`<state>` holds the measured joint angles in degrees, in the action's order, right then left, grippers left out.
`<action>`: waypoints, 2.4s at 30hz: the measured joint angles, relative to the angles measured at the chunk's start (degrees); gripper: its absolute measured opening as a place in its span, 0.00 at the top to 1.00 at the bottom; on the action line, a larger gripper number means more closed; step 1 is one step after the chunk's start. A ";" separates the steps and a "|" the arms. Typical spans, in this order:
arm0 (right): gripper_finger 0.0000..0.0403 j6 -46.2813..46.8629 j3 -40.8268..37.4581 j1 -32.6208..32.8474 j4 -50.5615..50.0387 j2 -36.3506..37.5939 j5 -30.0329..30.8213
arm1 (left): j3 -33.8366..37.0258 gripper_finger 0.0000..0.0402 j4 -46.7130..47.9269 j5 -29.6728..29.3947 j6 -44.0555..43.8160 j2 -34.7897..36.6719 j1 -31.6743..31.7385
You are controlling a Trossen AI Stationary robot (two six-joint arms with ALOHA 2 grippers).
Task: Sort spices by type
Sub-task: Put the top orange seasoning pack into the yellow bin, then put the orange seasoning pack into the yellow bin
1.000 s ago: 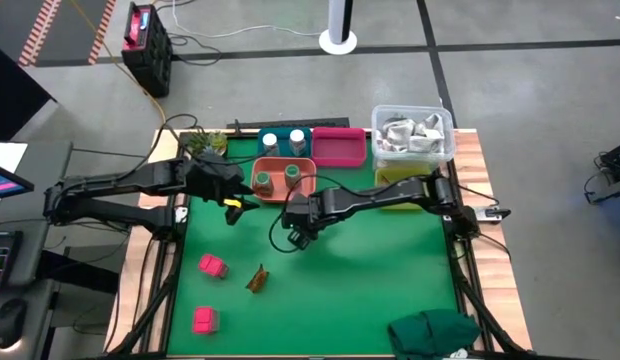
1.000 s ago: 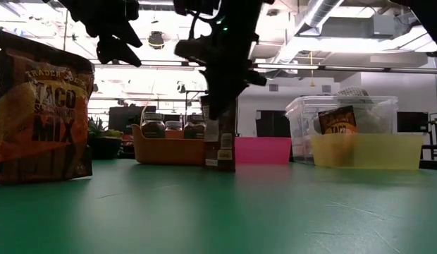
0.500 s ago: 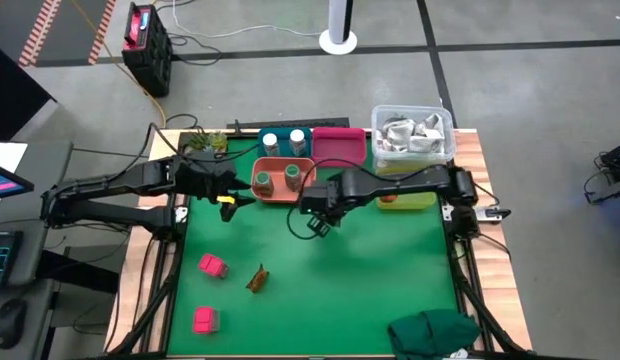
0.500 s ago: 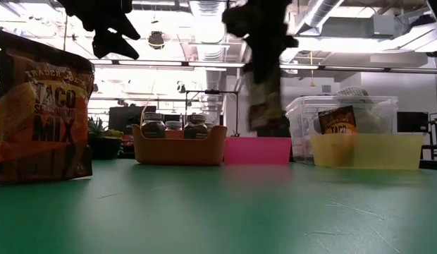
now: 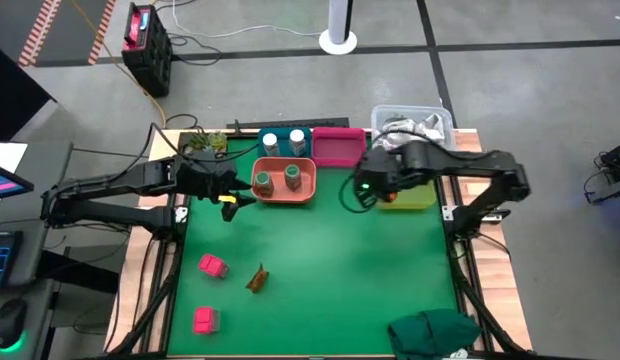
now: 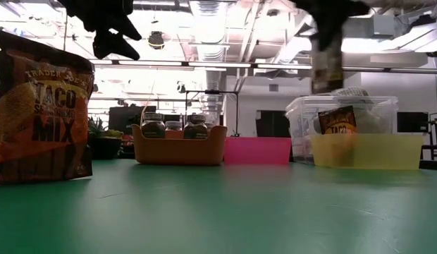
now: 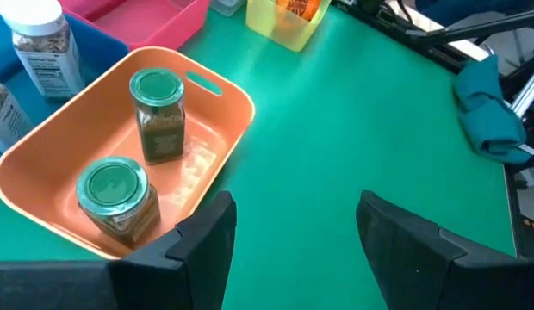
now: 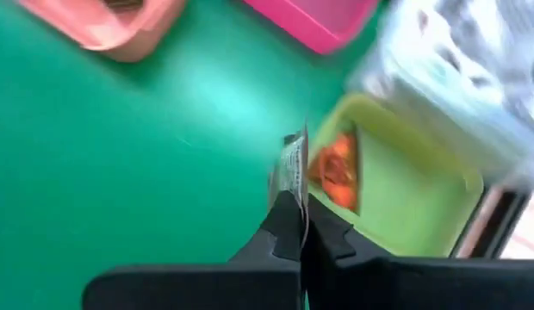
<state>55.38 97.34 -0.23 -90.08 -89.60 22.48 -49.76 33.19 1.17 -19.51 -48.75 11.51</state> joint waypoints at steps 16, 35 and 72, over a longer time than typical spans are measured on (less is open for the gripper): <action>0.96 19.71 -26.65 2.96 0.07 26.42 -0.13 | 0.00 0.43 0.24 0.00 -0.49 0.02 0.02; 0.93 0.19 -34.77 -15.90 16.67 25.53 3.35 | 0.00 0.43 -0.72 -2.10 -1.11 0.02 0.02; 0.63 -3.39 -53.32 -19.80 35.26 25.42 -5.37 | 0.00 0.43 -0.87 -2.67 -3.98 0.02 1.42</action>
<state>51.99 44.02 -20.03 -54.82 -64.18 17.11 -49.76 32.32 -1.50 -23.50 -48.73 12.93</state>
